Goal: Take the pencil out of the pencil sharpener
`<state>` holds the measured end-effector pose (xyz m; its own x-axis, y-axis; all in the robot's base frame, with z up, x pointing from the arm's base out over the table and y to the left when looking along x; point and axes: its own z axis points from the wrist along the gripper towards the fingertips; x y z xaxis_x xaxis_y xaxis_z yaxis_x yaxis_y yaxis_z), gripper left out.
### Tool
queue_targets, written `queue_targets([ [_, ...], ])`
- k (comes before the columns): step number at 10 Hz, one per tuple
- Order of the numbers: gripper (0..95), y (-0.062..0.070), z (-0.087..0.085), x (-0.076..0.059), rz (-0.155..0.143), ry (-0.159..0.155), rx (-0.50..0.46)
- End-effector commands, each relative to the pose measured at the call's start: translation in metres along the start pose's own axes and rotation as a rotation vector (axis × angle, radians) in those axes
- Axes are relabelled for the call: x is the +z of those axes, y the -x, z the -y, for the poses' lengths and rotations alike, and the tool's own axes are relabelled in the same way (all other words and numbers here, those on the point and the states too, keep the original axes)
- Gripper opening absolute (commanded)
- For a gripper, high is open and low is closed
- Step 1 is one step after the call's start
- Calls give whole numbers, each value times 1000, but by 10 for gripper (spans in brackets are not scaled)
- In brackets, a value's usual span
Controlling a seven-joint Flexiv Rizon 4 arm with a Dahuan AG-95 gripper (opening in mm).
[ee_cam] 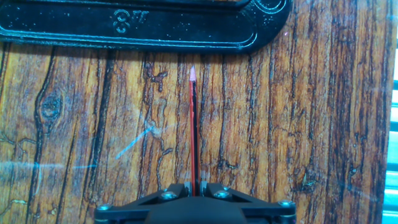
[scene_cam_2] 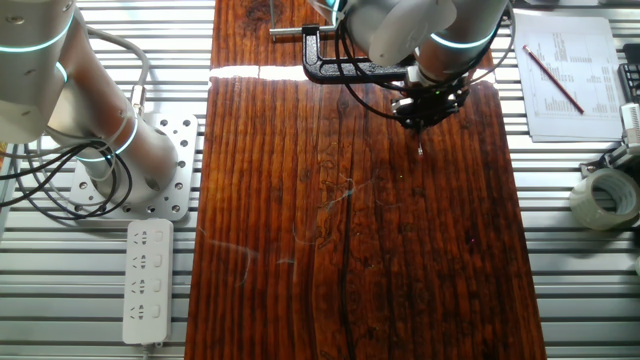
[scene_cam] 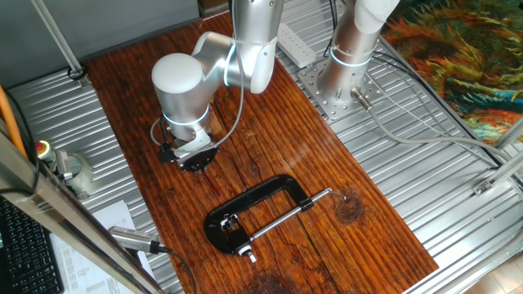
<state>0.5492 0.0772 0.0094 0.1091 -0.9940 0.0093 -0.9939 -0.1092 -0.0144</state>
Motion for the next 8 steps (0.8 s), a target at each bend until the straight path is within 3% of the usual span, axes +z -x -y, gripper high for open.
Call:
queue_targets([
  [1,0,0,0,0,-2,-1,-3],
  [3,0,0,0,0,-3,-1,-7],
  [4,190,0,0,0,-3,0,-11],
  [8,190,0,0,0,-3,0,-9],
])
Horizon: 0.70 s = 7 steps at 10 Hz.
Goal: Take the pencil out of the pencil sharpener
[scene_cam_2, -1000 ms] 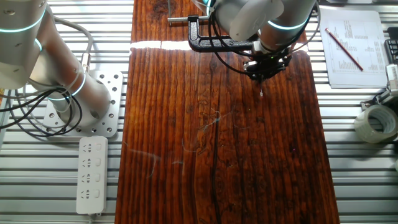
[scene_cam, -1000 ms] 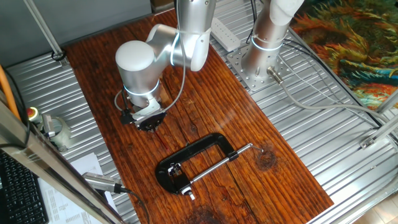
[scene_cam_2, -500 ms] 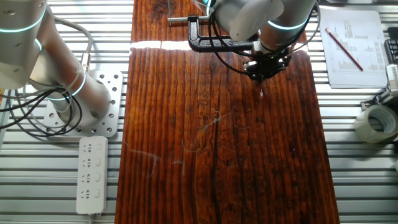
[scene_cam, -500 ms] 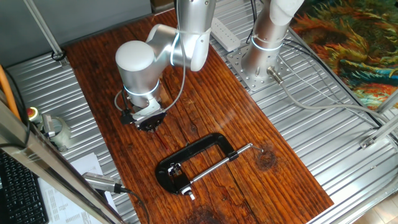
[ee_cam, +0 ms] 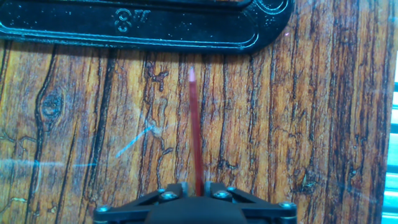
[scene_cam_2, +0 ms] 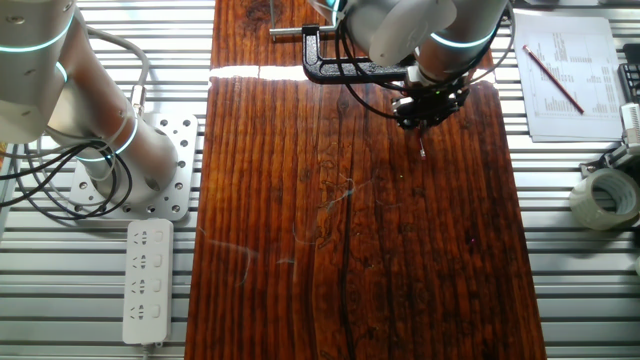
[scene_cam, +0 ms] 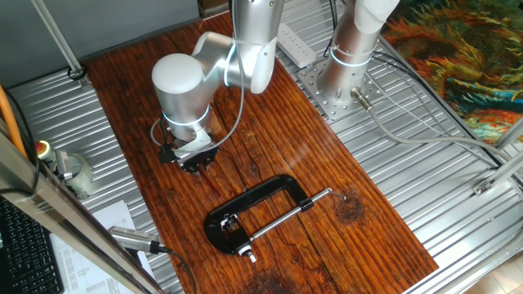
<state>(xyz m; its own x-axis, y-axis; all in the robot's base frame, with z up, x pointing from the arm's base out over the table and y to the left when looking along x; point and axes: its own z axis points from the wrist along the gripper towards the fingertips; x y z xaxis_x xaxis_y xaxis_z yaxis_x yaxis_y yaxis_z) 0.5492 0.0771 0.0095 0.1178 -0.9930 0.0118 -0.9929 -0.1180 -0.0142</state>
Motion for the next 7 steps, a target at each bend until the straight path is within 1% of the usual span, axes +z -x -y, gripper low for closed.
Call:
queue_targets([
  [1,190,0,0,0,0,0,-1],
  [4,190,-4,0,-5,1,1,-1],
  [5,190,-5,0,-6,5,1,3],
  [7,190,-5,1,-14,4,1,14],
])
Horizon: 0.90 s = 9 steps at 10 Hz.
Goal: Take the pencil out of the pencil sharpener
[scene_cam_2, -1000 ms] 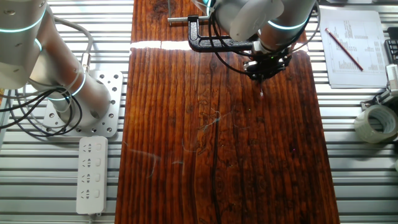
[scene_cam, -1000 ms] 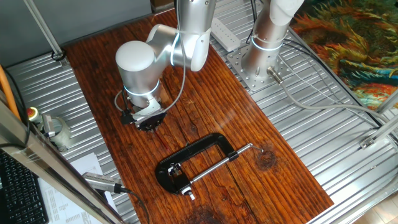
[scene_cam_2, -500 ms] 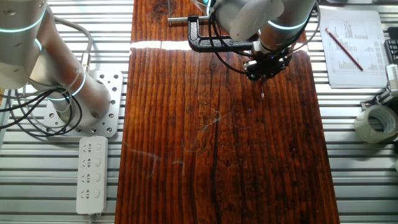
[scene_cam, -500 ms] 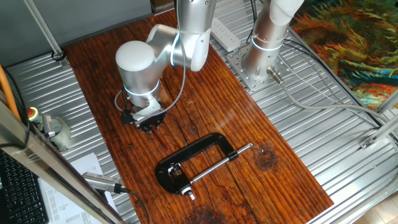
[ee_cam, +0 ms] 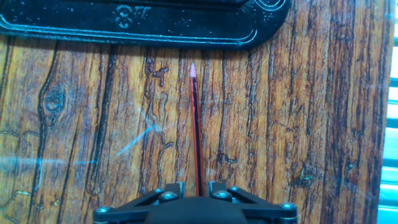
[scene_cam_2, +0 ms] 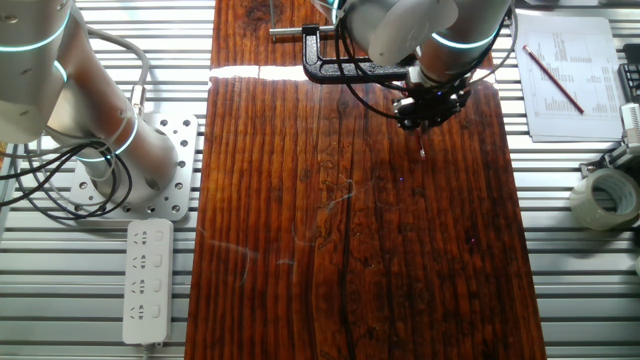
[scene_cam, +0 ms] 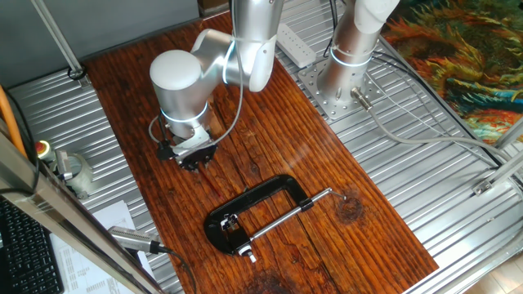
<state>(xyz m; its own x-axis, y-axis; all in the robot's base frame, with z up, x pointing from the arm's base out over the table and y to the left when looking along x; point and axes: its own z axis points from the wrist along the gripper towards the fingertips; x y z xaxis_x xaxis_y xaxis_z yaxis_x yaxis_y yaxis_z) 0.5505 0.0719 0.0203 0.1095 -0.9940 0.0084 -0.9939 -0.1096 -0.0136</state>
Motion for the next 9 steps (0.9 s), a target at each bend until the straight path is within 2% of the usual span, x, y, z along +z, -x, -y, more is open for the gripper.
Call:
queue_targets([
  [1,190,0,1,-5,1,2,14],
  [2,0,0,1,-9,2,3,42],
  [3,0,0,1,-10,2,3,47],
  [4,0,0,2,-14,3,3,103],
  [5,0,-2,2,-21,-5,4,229],
  [6,0,-3,2,-25,9,9,321],
  [7,0,-5,2,-30,45,38,441],
  [8,0,-13,4,-39,51,57,560],
  [9,0,-22,4,-47,48,57,642],
])
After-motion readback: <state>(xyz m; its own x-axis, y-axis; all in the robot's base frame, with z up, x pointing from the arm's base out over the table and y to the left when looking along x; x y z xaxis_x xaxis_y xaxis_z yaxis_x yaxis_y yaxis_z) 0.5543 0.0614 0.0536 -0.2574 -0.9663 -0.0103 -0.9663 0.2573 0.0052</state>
